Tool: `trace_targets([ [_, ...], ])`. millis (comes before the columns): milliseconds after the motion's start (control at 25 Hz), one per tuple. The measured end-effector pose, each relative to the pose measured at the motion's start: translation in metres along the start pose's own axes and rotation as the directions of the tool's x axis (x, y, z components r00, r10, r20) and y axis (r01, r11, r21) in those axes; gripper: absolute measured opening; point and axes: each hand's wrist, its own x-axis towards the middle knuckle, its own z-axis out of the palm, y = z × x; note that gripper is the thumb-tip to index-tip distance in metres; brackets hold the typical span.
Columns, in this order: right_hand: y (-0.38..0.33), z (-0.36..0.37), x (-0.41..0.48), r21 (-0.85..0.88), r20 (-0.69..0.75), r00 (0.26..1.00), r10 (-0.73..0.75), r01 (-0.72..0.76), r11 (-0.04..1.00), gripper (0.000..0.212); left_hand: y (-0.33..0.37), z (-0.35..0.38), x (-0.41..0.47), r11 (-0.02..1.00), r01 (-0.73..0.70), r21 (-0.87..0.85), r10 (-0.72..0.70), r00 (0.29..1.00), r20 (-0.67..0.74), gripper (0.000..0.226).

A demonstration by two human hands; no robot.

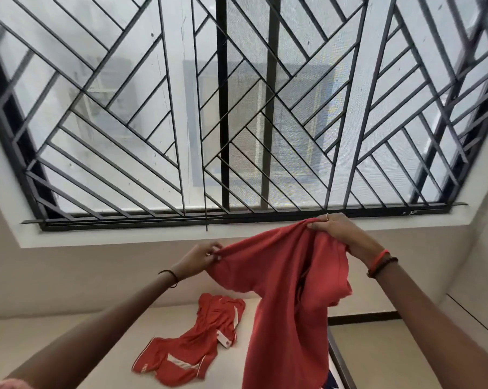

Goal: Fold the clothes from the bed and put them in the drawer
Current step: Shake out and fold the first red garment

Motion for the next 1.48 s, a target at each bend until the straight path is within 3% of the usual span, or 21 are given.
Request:
trace_targets([
  [80,0.005,-0.003,0.003,0.055,-0.090,0.995,0.036,-0.032,0.998,0.007,0.015,-0.012,-0.004,0.989,-0.017,-0.146,0.004,0.996,-0.090,0.023],
  [200,0.015,-0.005,0.011,0.123,-0.147,0.981,0.127,-0.110,0.986,0.011,0.039,-0.019,-0.003,0.962,-0.088,-0.259,0.044,0.985,-0.169,0.020],
  [320,0.024,-0.001,0.020,0.124,-0.159,0.975,0.155,-0.136,0.983,0.019,0.069,-0.002,0.008,0.905,0.004,-0.425,-0.060,0.991,-0.119,0.033],
  [440,0.014,0.013,0.014,0.146,-0.182,0.969,0.165,-0.139,0.979,0.017,0.099,0.023,0.024,0.743,0.145,-0.653,-0.198,0.980,-0.008,0.030],
  [640,0.002,0.033,0.001,0.261,-0.123,0.971,0.203,-0.165,0.951,0.021,0.139,0.051,0.042,0.685,0.166,-0.709,-0.213,0.977,0.022,0.032],
  [760,-0.001,0.043,-0.002,0.289,-0.134,0.966,0.220,-0.174,0.941,0.023,0.151,0.065,0.037,0.695,0.134,-0.706,-0.123,0.990,0.067,0.033],
  [880,0.000,0.047,-0.004,0.246,-0.174,0.959,0.223,-0.177,0.953,0.023,0.160,0.071,0.027,0.805,0.018,-0.593,0.038,0.996,0.082,0.029],
  [960,0.000,0.049,-0.004,0.213,-0.188,0.956,0.224,-0.183,0.960,0.026,0.159,0.074,0.024,0.907,-0.069,-0.416,0.085,0.996,0.020,0.051],
  [1000,0.000,0.051,-0.005,0.216,-0.165,0.959,0.230,-0.193,0.957,0.025,0.157,0.074,0.024,0.942,-0.098,-0.320,0.099,0.995,-0.012,0.062],
  [1080,-0.002,0.054,-0.006,0.212,-0.083,0.965,0.248,-0.226,0.951,0.022,0.147,0.075,0.028,0.977,-0.131,-0.171,0.120,0.990,-0.076,0.057],
  [1160,-0.002,0.055,-0.007,0.207,-0.003,0.965,0.263,-0.257,0.944,0.022,0.142,0.074,0.029,0.986,-0.164,-0.031,0.160,0.981,-0.108,0.044],
  [1320,0.002,0.055,-0.008,0.190,0.081,0.959,0.271,-0.282,0.940,0.024,0.141,0.068,0.029,0.945,-0.275,0.176,0.280,0.960,-0.005,0.032],
  [1480,0.012,0.044,-0.011,0.125,0.120,0.949,0.292,-0.307,0.944,0.022,0.139,0.044,0.037,0.884,-0.358,0.300,0.357,0.932,0.059,0.039],
])
